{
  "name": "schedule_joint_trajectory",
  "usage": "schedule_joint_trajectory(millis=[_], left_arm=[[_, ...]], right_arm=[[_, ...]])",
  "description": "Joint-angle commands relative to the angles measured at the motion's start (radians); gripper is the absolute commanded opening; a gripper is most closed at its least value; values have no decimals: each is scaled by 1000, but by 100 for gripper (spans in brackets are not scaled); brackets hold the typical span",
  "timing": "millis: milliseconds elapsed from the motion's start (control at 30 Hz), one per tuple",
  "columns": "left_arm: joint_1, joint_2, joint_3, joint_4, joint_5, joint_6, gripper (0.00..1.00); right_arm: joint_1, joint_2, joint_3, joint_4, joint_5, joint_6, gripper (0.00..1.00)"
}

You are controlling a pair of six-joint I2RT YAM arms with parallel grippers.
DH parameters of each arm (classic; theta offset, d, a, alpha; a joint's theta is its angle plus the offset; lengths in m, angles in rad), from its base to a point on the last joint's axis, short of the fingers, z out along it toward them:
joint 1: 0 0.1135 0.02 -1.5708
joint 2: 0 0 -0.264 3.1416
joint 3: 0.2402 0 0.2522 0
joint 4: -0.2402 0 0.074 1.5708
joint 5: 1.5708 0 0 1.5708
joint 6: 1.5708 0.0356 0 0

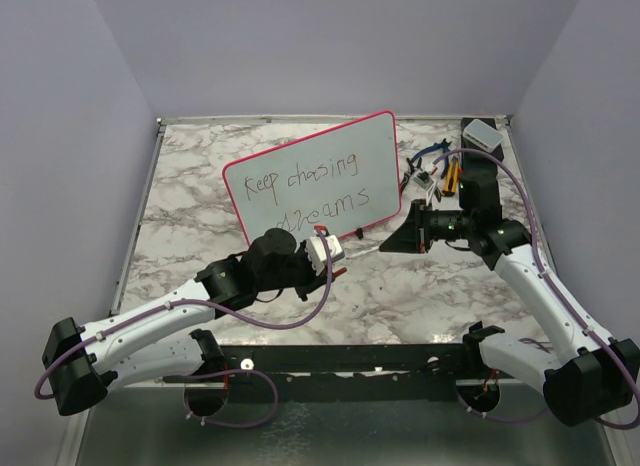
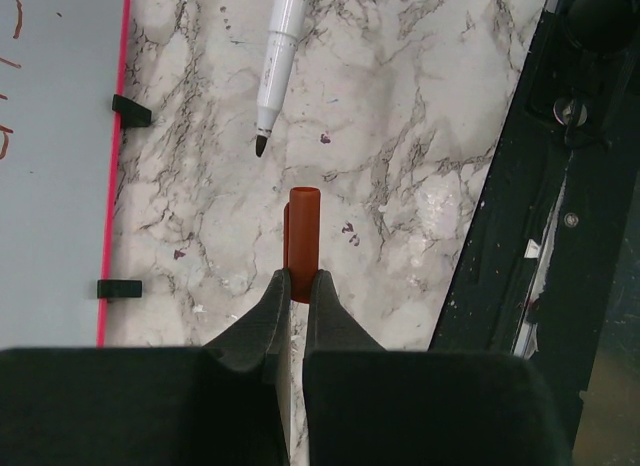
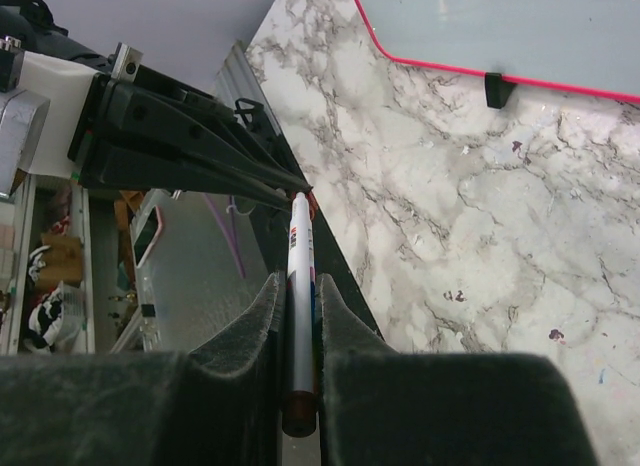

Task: Write a sentence on the whiteboard
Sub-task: Close the whiteboard marker at the center of the board.

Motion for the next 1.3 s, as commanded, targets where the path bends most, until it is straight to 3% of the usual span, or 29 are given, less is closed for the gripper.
schedule_joint_trajectory(millis=[0, 1267], left_arm=[[-2, -10, -13, 25, 19, 3, 0], [-3, -11, -12, 32, 41, -3, 0]], right_arm=[[-2, -1, -10, -60, -29, -37, 1], [21, 36, -50, -29, -86, -42, 1]])
